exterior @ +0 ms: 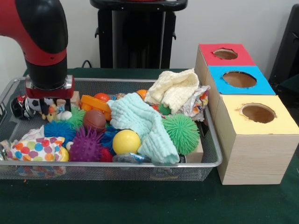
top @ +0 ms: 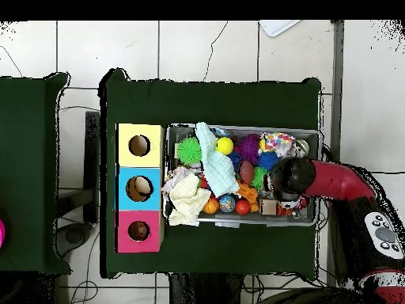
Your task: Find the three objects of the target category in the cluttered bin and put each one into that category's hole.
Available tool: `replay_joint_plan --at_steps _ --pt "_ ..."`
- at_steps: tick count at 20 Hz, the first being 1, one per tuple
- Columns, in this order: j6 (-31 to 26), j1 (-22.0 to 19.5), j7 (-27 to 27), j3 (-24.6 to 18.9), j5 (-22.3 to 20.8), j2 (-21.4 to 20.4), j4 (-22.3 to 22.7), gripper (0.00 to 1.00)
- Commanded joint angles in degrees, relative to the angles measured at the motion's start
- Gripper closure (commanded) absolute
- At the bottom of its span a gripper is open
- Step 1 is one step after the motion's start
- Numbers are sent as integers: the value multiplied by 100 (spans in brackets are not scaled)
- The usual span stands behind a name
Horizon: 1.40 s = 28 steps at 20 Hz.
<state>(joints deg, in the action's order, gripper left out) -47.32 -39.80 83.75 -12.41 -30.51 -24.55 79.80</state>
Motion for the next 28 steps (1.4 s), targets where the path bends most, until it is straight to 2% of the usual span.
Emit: replay_joint_plan --at_steps 1,6,12,15,24,28 --pt "-938 -110 -1838 -458 -391 191 -484 0" --pt "-1011 -163 -1785 -505 -398 205 -438 0" --pt "-977 -370 -1837 -618 -372 605 -400 0" --pt "-976 -369 -1937 -609 -519 703 -493 0" --pt "-1326 -319 -2146 -644 -544 517 -708 0" --pt "-1271 -323 -2276 -625 -663 534 -802 0"
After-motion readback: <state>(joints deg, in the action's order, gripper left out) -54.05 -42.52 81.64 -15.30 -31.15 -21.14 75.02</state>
